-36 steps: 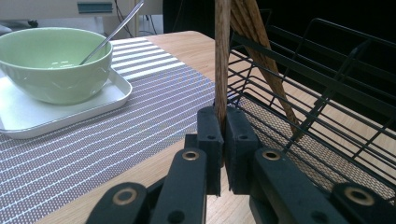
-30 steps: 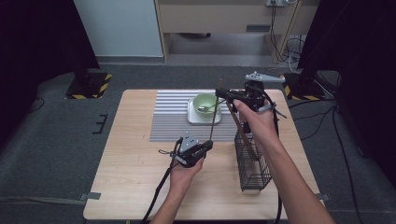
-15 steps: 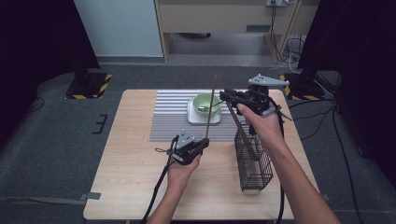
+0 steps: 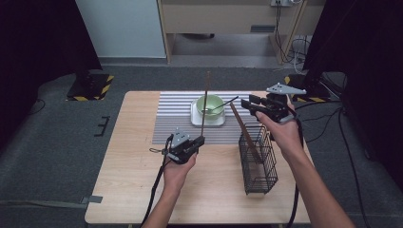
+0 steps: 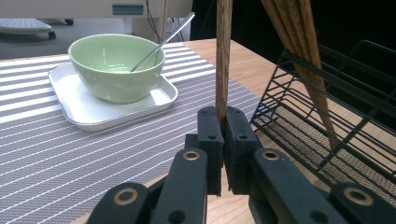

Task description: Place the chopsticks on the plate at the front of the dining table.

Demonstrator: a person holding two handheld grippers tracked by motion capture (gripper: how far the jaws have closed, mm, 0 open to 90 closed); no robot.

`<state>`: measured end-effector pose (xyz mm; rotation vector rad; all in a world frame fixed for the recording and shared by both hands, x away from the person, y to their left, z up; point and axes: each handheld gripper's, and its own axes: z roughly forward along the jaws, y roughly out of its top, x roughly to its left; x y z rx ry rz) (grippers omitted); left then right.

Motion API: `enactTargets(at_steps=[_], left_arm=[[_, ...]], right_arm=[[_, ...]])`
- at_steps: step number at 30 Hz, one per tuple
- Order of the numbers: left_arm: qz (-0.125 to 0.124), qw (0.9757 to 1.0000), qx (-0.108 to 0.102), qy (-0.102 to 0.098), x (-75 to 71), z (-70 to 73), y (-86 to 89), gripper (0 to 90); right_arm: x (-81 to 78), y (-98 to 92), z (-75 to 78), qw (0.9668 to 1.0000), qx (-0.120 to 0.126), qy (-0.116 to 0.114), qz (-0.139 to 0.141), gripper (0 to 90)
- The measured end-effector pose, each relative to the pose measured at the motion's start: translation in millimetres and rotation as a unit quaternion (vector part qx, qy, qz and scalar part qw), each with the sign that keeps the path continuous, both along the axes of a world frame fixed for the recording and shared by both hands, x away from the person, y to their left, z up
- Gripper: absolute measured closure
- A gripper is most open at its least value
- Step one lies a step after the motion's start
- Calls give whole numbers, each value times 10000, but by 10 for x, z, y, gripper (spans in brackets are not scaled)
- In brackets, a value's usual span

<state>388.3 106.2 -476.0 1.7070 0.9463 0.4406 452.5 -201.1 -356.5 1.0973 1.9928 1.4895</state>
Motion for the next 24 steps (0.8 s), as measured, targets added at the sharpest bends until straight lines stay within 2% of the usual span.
enactTargets(at_steps=[2,5,6,7,8,9,11,16,20,23,24], left_arm=[[56,10000,12,-3,14,5,34,862],[105,9999,-36,52,41,8,84,862],[105,9999,-36,52,41,8,84,862],[126,9999,27,55,57,14,105,862],[126,9999,27,55,57,14,105,862],[162,9999,30,50,73,24,132,862],[192,9998,53,54,98,30,151,862],[248,9996,63,78,145,30,180,862],[288,9995,84,118,173,22,187,861],[296,9994,157,113,189,43,179,861],[296,9994,157,113,189,43,179,862]], right_arm=[[7,-40,-18,10000,-21,6,-29,540],[25,-232,-102,9998,-68,90,-188,507],[25,-232,-102,9998,-68,90,-188,507],[22,-342,-157,9995,-119,101,-291,471],[22,-342,-157,9995,-119,101,-291,471],[16,-461,-223,9989,-209,106,-399,433],[12,-584,-295,9981,-292,145,-518,412],[33,-876,-500,9951,-336,274,-884,346],[40,-1007,-607,9933,-336,346,-1047,318],[27,-1131,-751,9910,-363,478,-1194,272],[27,-1131,-751,9910,-363,478,-1194,272]])
